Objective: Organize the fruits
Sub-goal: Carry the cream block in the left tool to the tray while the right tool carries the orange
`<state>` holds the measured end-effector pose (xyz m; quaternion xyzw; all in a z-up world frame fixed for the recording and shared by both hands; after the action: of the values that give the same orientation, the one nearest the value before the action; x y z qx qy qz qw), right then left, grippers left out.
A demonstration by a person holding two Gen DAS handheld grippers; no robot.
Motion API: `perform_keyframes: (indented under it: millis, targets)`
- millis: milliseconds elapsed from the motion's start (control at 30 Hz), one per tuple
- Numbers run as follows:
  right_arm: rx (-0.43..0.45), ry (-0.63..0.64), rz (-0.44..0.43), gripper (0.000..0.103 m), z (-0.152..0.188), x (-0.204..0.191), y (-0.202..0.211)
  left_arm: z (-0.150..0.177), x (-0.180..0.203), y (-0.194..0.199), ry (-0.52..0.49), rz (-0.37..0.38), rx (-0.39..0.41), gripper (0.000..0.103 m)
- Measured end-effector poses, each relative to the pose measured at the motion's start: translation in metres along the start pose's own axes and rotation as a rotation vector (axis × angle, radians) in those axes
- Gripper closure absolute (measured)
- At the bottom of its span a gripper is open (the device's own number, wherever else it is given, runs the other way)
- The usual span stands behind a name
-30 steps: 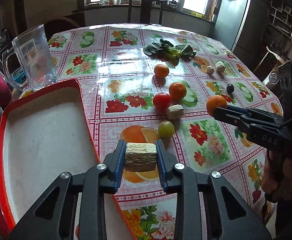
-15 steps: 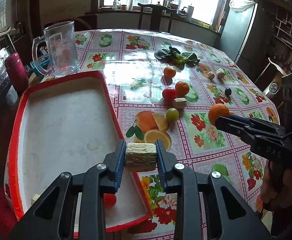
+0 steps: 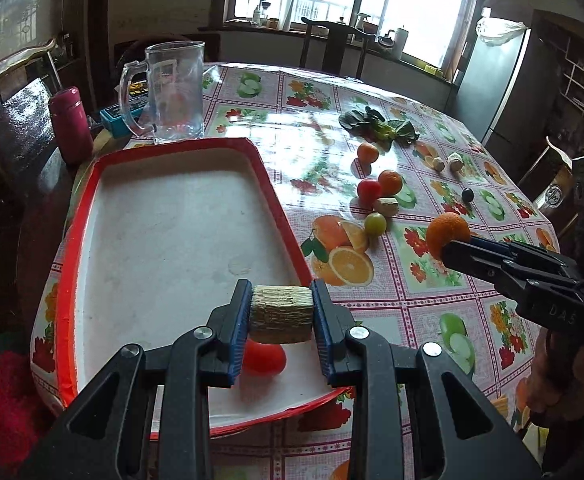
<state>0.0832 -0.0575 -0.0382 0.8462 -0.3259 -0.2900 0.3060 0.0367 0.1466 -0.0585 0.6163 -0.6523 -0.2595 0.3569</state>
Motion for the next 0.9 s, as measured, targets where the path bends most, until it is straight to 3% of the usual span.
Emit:
perform_keyframes:
  millis: [467,900]
  targets:
    - [-0.018,0.038,-0.059,0.074,-0.007,-0.037,-0.019,0.006,-0.051,0.015,0.083,-0.066,0.023,0.076]
    - [-0.119,0.110,-0.116,0.074,-0.009,-0.085,-0.074,0.010,-0.091,0.004,0.148,-0.101,0.006,0.076]
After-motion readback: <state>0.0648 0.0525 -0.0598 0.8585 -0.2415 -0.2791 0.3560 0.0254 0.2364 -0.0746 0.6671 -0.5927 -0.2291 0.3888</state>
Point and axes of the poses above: each gripper's, at about its wrist camera, not at the fingertips, and y roughly against the way its jaws point, x to its right, z to its underside, the point moved 1 cm from there along -y, roughly the way its jaws point, and after that the axes turned 4 degrees about -x, right-handed, at the moved point
